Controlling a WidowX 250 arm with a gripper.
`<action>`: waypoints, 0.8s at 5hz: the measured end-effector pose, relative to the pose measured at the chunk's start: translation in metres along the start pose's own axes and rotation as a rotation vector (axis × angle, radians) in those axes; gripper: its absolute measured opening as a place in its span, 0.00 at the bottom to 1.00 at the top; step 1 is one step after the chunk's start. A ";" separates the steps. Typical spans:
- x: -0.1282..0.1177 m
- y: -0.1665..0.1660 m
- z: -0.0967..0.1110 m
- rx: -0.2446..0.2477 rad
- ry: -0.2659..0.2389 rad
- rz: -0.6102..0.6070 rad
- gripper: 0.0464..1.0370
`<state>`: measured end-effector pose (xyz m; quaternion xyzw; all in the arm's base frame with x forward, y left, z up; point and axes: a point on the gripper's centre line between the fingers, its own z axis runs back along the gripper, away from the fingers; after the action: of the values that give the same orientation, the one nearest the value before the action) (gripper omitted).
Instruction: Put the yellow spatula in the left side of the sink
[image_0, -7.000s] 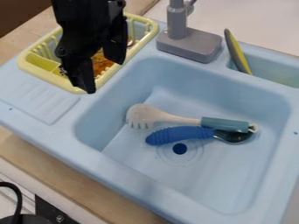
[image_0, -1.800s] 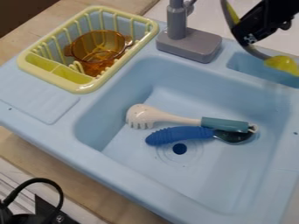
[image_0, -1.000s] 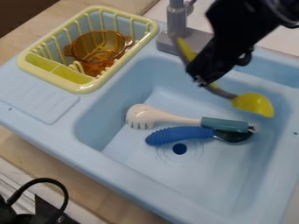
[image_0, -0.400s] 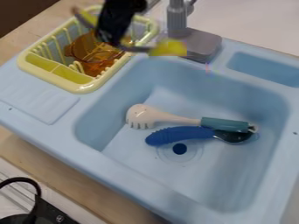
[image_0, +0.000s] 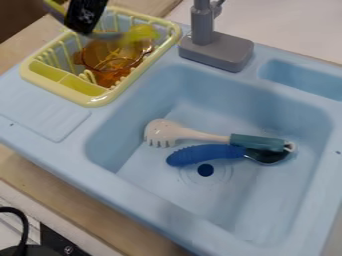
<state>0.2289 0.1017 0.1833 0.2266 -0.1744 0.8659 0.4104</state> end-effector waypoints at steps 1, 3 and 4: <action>0.007 -0.013 -0.019 0.079 -0.010 0.067 0.21; 0.010 -0.035 -0.046 0.130 -0.082 0.178 0.21; -0.002 -0.041 -0.052 0.102 -0.013 0.192 0.21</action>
<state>0.2488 0.1509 0.1434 0.2349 -0.1537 0.9075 0.3125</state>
